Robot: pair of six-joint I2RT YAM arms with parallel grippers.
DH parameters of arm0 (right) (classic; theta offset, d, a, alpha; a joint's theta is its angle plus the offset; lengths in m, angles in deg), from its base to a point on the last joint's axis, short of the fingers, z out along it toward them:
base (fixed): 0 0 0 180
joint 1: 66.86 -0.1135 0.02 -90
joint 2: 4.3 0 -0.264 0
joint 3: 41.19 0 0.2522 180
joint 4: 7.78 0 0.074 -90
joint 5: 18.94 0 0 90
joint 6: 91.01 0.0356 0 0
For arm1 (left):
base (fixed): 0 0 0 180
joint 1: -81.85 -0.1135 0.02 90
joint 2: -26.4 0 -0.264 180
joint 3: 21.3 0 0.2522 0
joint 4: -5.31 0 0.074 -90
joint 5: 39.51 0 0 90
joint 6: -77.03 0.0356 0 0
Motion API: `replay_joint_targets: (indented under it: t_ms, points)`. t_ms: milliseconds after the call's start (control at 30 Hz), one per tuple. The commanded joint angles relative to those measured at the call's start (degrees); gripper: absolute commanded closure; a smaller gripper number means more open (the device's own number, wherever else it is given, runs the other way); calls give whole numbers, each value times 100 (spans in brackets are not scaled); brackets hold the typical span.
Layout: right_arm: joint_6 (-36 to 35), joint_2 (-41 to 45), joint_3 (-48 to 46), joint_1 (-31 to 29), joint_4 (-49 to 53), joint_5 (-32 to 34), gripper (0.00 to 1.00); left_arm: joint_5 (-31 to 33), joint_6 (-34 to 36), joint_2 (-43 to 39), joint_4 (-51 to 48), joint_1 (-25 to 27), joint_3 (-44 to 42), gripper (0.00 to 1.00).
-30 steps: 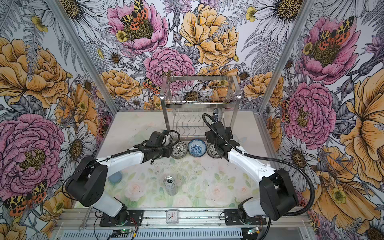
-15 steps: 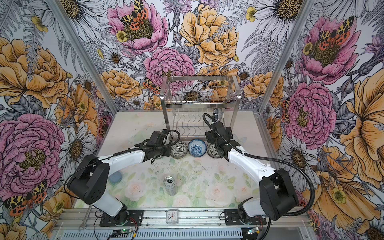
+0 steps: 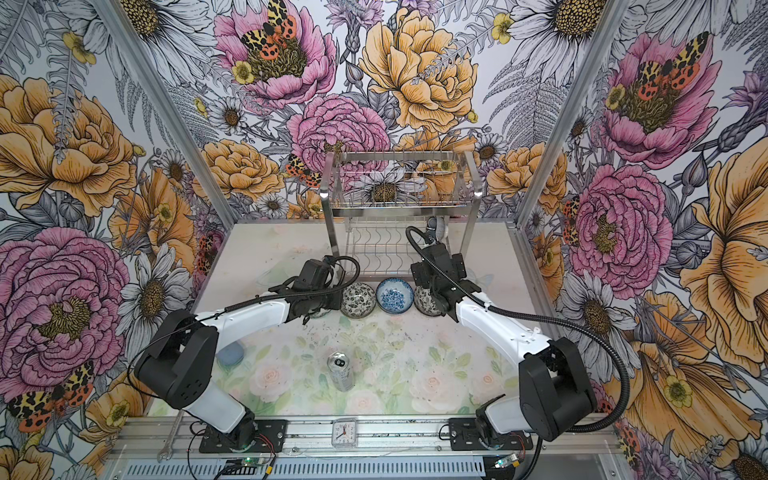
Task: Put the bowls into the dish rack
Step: 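Close the left gripper on the rim of the pink black-leaf bowl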
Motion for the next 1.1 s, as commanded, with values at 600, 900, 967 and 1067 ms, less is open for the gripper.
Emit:
replay_joint_targets:
  t_ms: [600, 900, 967, 1067]
  points:
    - [100, 34, -52, 50, -11, -83, 2, 52, 73, 24, -132, 73, 213, 57]
    - [48, 89, -39, 67, 24, -76, 2, 157, 55, 317, -160, 89, 287, 70]
    - [16, 99, 1, 72, 65, -80, 2, 201, 63, 344, -204, 88, 326, 74]
    - [-31, 134, 70, 84, 139, -67, 2, 254, 85, 335, -237, 85, 377, 79]
